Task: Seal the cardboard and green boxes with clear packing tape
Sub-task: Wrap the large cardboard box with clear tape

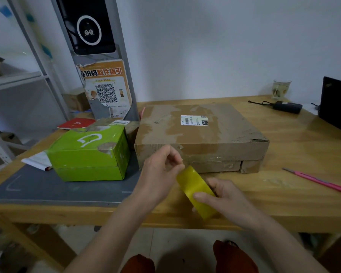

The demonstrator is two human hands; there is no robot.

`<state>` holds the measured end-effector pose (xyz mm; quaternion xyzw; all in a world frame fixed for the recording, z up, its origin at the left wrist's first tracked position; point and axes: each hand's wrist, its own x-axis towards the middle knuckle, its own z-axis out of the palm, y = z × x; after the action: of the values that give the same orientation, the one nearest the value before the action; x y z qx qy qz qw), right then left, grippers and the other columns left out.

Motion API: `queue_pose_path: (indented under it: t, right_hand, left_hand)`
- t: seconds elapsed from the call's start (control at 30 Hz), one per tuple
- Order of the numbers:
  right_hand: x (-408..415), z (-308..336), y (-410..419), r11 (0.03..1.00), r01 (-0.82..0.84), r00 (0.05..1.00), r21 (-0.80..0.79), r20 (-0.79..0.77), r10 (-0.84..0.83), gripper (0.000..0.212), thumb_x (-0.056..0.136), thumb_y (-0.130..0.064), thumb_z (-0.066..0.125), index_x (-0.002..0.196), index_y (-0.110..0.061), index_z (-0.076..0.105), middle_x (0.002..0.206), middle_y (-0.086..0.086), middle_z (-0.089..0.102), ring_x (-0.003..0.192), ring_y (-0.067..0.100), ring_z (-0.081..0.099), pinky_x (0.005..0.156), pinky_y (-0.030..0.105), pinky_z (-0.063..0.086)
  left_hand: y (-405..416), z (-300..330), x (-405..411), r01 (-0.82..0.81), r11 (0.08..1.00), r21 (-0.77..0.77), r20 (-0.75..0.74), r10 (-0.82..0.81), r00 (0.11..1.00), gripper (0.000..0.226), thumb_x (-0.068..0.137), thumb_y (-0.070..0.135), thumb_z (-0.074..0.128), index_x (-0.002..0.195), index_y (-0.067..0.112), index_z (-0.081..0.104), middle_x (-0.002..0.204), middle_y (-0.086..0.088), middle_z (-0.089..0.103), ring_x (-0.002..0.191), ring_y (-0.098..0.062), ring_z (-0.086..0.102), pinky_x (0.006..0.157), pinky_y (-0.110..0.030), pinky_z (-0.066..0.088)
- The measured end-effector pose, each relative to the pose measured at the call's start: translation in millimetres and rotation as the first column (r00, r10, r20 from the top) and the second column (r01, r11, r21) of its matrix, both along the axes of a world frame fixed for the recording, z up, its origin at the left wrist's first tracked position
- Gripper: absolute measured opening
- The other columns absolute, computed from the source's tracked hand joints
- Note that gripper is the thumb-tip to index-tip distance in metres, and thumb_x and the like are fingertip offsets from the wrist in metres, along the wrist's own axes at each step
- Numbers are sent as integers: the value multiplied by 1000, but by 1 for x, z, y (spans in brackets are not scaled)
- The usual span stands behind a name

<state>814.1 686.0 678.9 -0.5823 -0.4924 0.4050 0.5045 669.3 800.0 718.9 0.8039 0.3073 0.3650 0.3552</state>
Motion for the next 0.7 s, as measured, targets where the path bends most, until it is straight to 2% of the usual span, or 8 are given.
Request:
queue_pose_path:
  t: [0.1,0.23,0.3,0.37,0.43,0.53,0.63,0.7]
  right_hand:
    - [-7,3,-6,997,-77,997,-29,-24,76,43,66,-36,87,96,-10,69,88,7,76,82,18,72,70,27,55]
    - [-14,11,-8,1000,-26,996,17,-86,27,52,47,-35,87,94,-17,72,89,7,75,78,18,69,70,27,55]
    - [-20,20,-10,998,-61,995,32,-83,63,49,55,-32,89,97,-16,71,89,11,74,81,22,70,73,30,56]
    - [-25,28,-10,995,-85,989,43,-115,90,45,66,-22,89,103,-9,66,87,14,74,81,23,72,72,29,56]
    - [-29,31,-6,999,-41,992,35,-115,45,43,66,-16,87,102,-10,66,82,11,75,75,18,70,67,25,55]
    - [-34,32,12,1000,19,998,11,-59,-19,42,65,-9,88,100,-15,66,76,-1,73,68,10,66,63,23,53]
    - [-32,32,31,998,60,998,3,2,-60,37,67,-14,87,97,-16,66,76,-4,70,68,8,65,62,24,54]
    - [-24,29,34,994,109,993,-7,43,-109,36,67,-17,87,95,-13,66,78,0,69,67,8,64,62,25,53]
  left_hand:
    - [18,14,-6,96,990,-107,24,-94,995,27,81,-3,73,71,19,61,67,9,62,66,-10,58,64,-30,51]
    - [30,32,-10,149,981,-127,32,-146,989,23,81,-6,72,71,12,60,74,-3,63,67,-6,62,65,-20,51]
    - [34,34,-10,164,981,-107,-13,-166,986,22,82,-4,72,72,12,60,71,-5,64,68,-7,63,69,-24,52]
    - [36,34,-10,160,977,-139,17,-159,987,23,81,-5,72,71,12,60,74,-18,68,71,-22,64,73,-39,53]
    - [40,36,-10,129,982,-138,52,-123,991,24,79,-3,75,69,14,61,81,-25,70,75,-33,64,74,-41,53]
    - [57,38,-12,75,986,-146,94,-62,994,24,75,-4,77,69,12,61,83,-24,71,77,-30,65,69,-30,53]
    - [71,32,-16,16,972,-233,141,17,990,21,73,-4,77,69,10,62,79,-26,69,74,-30,64,72,-37,53]
    - [70,26,-14,-36,960,-277,170,86,982,22,74,-5,77,68,10,62,69,-14,65,66,-21,61,67,-32,50]
